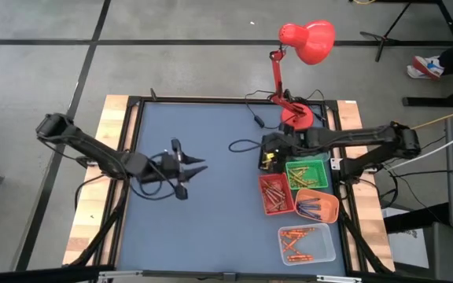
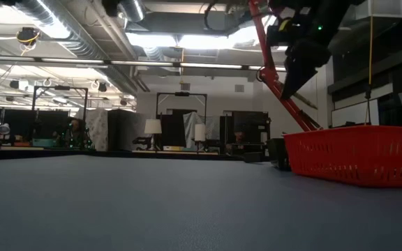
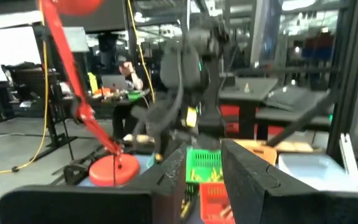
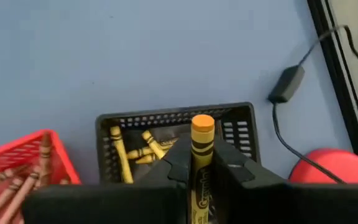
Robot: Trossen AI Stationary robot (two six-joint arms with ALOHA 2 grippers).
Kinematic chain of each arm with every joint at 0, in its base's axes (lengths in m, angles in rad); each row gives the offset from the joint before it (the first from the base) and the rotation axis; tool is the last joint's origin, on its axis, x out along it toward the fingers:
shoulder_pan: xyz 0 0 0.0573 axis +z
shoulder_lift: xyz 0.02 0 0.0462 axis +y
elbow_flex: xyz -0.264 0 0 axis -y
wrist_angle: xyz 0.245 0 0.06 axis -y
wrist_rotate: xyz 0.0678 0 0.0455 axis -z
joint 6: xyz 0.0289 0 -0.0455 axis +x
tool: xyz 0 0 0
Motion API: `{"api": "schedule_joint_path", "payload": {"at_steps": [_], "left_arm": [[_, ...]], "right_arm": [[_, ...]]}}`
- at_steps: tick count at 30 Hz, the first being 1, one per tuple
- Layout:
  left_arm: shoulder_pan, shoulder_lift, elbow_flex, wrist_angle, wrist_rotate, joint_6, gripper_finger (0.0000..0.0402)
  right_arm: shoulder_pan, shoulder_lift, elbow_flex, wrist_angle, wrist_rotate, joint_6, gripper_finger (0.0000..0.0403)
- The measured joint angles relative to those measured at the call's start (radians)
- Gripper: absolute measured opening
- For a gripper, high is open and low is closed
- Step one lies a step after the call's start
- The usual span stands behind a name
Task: Sort crayons
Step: Put the yellow crayon into the black basket, then return to Home Position
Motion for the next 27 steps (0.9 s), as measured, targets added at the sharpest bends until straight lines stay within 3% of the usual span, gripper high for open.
{"api": "schedule_joint_path", "payload": {"at_steps": [5,11,15,21,27], "left_arm": [[0.012,-0.172,0.000,-0.185,0.003,-0.007,0.0068],[0.061,-0.354,0.000,-0.460,0.005,-0.032,0.0009],[0.107,-0.419,0.000,-0.565,0.038,-0.029,0.0005],[0.217,-0.478,-0.046,-0.564,0.229,-0.027,0.0001],[0.337,-0.513,-0.132,-0.515,0.343,-0.030,0.0000]], "right_arm": [[-0.008,0.012,0.000,-0.010,-0.001,0.003,0.0038],[-0.007,0.012,0.000,-0.015,-0.002,0.003,0.0039],[-0.007,0.012,0.000,-0.015,-0.006,0.003,0.0039],[-0.007,0.011,0.000,-0.017,-0.010,0.002,0.0047],[-0.007,0.011,0.000,-0.017,-0.010,0.003,0.0100]]}}
